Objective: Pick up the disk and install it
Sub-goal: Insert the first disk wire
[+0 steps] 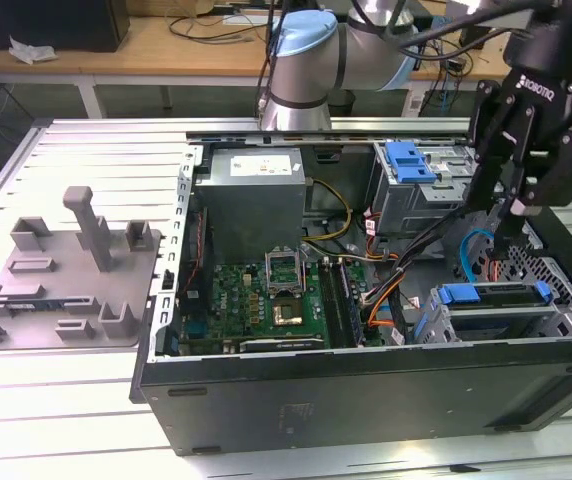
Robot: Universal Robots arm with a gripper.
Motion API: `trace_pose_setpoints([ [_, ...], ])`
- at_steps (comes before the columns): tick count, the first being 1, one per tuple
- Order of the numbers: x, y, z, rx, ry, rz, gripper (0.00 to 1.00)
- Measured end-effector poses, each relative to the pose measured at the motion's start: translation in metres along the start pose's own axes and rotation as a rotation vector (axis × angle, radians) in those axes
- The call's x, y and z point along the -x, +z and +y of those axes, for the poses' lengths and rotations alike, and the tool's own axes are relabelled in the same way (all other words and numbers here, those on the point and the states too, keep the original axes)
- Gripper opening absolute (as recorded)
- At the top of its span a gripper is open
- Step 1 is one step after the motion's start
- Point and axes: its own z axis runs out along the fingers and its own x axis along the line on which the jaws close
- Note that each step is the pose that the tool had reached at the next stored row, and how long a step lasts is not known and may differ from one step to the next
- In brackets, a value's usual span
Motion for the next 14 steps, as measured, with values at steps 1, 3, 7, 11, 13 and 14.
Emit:
trace_pose_setpoints([
  [1, 0.0039, -0.0007, 0.0000, 0.0000, 0.000, 0.0035, 0.56],
  [3, 0.0147, -0.0026, -0.0001, 0.0001, 0.001, 0.0124, 0.56],
  [7, 0.0281, -0.0051, -0.0022, 0.0020, 0.001, 0.0280, 0.56],
  [11, 0.0356, -0.0068, -0.0097, 0.0288, -0.001, 0.0721, 0.56],
  [13, 0.0388, -0.0074, -0.0121, 0.0397, -0.002, 0.0888, 0.56],
  [14, 0.0421, -0.0080, -0.0135, 0.0451, -0.003, 0.0979, 0.56],
])
